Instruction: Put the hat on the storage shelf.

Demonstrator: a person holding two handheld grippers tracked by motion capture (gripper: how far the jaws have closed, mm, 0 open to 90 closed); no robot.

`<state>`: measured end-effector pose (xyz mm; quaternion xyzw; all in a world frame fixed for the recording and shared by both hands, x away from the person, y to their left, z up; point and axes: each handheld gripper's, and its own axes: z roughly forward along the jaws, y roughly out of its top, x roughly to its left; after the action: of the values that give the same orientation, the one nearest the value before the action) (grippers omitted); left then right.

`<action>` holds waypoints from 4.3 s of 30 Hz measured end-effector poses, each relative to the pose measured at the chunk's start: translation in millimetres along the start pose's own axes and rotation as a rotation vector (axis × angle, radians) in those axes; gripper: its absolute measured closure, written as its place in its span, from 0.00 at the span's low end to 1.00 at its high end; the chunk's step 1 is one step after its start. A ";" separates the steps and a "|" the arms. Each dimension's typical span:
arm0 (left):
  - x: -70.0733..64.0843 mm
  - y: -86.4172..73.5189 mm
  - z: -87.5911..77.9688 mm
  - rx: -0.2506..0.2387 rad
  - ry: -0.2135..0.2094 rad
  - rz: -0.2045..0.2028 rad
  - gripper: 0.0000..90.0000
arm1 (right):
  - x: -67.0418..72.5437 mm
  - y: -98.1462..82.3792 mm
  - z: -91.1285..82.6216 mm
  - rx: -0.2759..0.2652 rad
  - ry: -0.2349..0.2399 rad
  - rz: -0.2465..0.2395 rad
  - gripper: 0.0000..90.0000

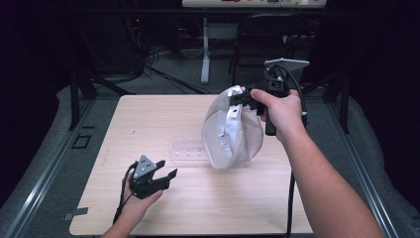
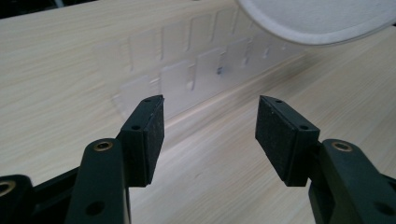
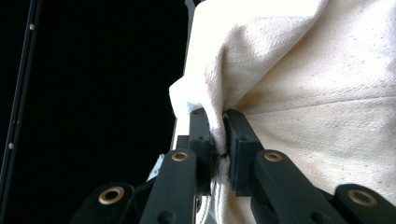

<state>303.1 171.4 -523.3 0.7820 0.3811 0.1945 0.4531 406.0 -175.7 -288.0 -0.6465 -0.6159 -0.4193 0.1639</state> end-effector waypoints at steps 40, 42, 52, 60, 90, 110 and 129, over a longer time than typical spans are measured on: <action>-70.5 80.4 71.4 -0.053 0.008 0.205 0.83 | 0.1 23.7 6.8 -0.079 0.015 0.050 0.92; -66.9 81.2 69.4 -0.055 -0.005 0.198 0.85 | 1.9 23.4 8.8 -0.077 0.017 0.044 0.92; -53.5 75.1 71.7 -0.051 -0.101 0.123 0.87 | 2.7 22.3 24.4 -0.054 -0.025 0.030 0.92; -48.6 65.3 79.5 -0.042 -0.133 0.097 0.87 | -4.3 20.7 36.0 -0.033 -0.038 0.030 0.92; -39.3 43.2 86.0 0.035 -0.079 -0.063 0.93 | -24.5 11.3 73.4 0.043 -0.088 0.025 0.91; -35.8 35.8 90.4 0.074 -0.091 -0.084 0.84 | -44.3 9.3 76.4 0.035 -0.094 0.057 0.91; -39.9 37.5 75.6 0.033 -0.045 -0.018 0.65 | -44.8 9.6 74.9 0.037 -0.098 0.047 0.90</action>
<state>342.7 86.9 -528.3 0.7902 0.3809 0.1666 0.4504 445.4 -152.5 -363.0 -0.6777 -0.6153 -0.3716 0.1550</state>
